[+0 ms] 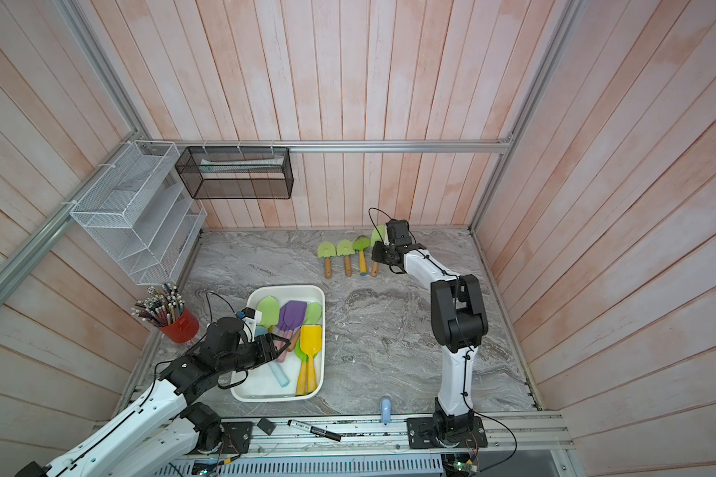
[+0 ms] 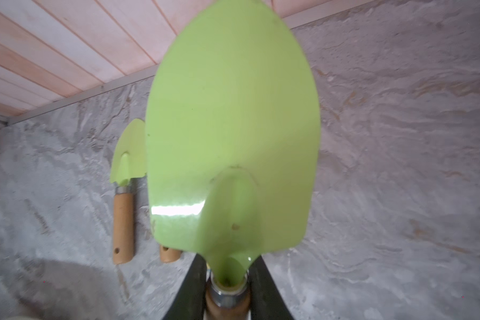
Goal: Take the shovel out of the storage box
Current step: Place the shovel at the center of the board.
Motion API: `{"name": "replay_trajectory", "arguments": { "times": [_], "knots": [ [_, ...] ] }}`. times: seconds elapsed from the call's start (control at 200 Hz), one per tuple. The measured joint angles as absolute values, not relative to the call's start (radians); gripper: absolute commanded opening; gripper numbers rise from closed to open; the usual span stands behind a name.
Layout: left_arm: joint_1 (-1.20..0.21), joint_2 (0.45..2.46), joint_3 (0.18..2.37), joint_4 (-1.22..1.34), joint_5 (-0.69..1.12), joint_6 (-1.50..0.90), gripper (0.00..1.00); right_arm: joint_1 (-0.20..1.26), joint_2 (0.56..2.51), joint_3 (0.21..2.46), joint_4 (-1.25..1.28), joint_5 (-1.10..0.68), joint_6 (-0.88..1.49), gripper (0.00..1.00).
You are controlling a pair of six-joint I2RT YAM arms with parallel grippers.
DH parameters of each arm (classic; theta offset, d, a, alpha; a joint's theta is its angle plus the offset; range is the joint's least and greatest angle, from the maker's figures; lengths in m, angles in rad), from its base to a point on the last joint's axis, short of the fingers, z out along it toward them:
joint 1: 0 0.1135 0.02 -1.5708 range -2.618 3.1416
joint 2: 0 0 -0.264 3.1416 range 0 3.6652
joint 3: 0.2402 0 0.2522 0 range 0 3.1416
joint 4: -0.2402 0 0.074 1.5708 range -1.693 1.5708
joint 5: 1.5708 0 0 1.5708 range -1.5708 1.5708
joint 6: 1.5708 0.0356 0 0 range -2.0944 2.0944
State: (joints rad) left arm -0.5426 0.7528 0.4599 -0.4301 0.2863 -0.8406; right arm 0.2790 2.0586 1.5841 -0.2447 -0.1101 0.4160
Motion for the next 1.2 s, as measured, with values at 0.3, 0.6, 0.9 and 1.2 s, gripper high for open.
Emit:
{"name": "replay_trajectory", "arguments": {
  "times": [0.3, 0.6, 0.9, 1.2],
  "knots": [
    [-0.562, 0.753, 0.44, -0.43, 0.279, -0.861, 0.61, 0.273, 2.209, 1.739, -0.331, -0.019, 0.353, 0.17],
    [-0.564, 0.751, 0.427, -0.426, 0.278, -0.873, 0.61, 0.273, 2.318, 1.847, -0.384, 0.002, 0.335, 0.17],
    [-0.566, 0.752, 0.425, -0.418, 0.279, -0.877, 0.61, 0.273, 2.401, 1.942, -0.416, 0.006, 0.321, 0.18],
    [-0.578, 0.76, 0.424, -0.452, 0.237, -0.884, 0.61, 0.273, 2.417, 1.966, -0.422, 0.017, 0.311, 0.3]
  ]
}}
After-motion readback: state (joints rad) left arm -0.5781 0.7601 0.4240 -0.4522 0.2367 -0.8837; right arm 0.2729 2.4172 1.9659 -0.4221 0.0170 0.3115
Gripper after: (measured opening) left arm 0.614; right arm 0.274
